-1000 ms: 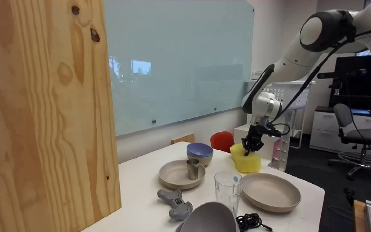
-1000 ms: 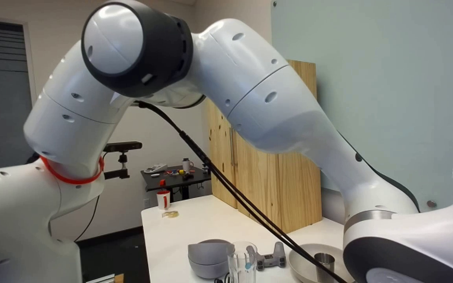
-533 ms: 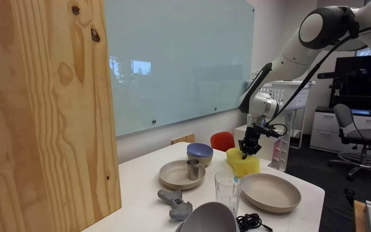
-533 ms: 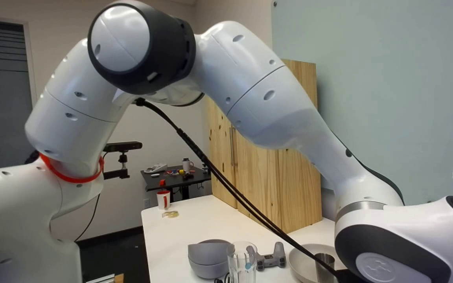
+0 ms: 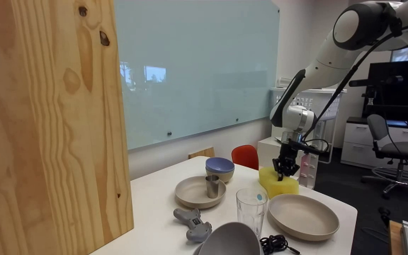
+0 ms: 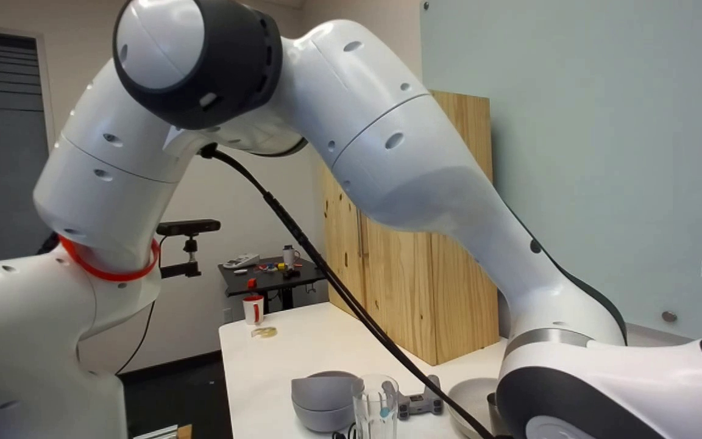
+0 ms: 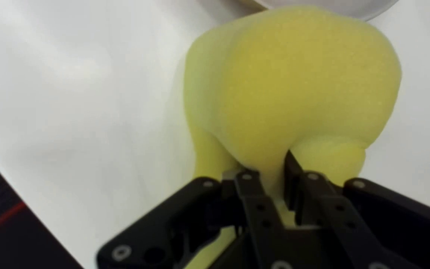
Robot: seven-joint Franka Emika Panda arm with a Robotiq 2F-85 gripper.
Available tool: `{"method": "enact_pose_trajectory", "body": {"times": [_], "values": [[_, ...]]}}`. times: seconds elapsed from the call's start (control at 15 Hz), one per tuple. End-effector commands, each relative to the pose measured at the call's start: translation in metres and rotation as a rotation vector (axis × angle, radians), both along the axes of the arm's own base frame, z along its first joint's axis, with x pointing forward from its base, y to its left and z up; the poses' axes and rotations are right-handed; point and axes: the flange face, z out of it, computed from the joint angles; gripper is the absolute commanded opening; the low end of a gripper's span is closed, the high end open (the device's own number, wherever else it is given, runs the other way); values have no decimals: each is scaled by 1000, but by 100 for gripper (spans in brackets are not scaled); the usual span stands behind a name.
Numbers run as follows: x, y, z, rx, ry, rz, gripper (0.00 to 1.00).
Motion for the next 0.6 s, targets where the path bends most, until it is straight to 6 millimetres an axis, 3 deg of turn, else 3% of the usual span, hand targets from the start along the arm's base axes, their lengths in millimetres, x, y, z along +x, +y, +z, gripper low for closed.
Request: {"method": "enact_pose_trajectory", "body": {"times": [0.0, 0.27, 0.53], "values": [[-37, -5, -12, 0, 50, -56, 5], [-50, -25, -11, -45, 81, -85, 5], [-51, -44, -6, -78, 90, -103, 5]]}}
